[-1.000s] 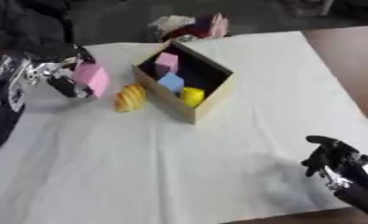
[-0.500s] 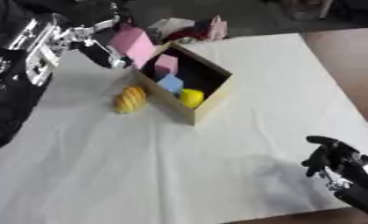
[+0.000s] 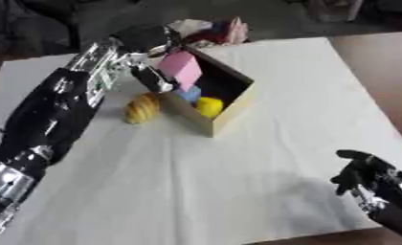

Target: Pick up objects on the table and place them in the box.

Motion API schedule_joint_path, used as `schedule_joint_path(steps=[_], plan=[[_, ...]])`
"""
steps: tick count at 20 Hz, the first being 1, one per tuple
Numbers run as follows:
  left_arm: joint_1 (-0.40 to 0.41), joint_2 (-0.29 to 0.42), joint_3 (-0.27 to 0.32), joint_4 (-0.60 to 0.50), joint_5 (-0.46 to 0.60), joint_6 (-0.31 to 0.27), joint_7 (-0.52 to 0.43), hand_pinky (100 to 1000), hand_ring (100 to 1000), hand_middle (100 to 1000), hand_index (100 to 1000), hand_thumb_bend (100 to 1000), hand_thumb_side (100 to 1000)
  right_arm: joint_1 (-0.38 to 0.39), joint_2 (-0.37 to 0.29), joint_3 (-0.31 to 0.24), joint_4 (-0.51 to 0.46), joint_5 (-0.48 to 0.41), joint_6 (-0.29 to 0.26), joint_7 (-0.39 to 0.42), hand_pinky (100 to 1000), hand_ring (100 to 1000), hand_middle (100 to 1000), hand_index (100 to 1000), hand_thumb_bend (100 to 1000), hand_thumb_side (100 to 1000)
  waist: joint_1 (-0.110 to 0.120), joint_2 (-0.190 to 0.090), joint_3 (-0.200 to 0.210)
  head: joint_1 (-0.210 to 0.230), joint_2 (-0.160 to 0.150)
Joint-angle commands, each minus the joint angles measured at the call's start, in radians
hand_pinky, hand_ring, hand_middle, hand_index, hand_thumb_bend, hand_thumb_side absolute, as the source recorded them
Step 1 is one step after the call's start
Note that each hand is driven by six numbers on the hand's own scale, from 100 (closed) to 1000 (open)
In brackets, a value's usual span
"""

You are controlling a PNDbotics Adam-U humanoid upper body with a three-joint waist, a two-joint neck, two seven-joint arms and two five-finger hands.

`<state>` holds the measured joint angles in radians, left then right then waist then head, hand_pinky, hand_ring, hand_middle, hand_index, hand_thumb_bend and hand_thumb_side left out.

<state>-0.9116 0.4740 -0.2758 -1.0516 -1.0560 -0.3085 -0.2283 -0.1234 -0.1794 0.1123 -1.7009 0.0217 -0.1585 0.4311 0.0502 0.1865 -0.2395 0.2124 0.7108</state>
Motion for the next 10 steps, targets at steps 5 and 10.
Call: schedule_joint_path(steps=[5,10], plan=[[-0.020,0.027,-0.009,-0.017,0.028,-0.062,-0.136,833,823,877,940,410,355,-0.010,-0.002,-0.001,-0.011,-0.004,-0.002,0.001,689,463,486,841,100,377,-0.002,-0.015,0.004,-0.004,-0.011],[-0.018,0.065,0.002,-0.087,0.127,-0.079,-0.229,835,824,893,955,392,311,-0.008,-0.005,-0.005,-0.010,0.000,-0.003,-0.002,689,463,485,841,100,378,-0.001,-0.017,0.012,-0.013,-0.014]])
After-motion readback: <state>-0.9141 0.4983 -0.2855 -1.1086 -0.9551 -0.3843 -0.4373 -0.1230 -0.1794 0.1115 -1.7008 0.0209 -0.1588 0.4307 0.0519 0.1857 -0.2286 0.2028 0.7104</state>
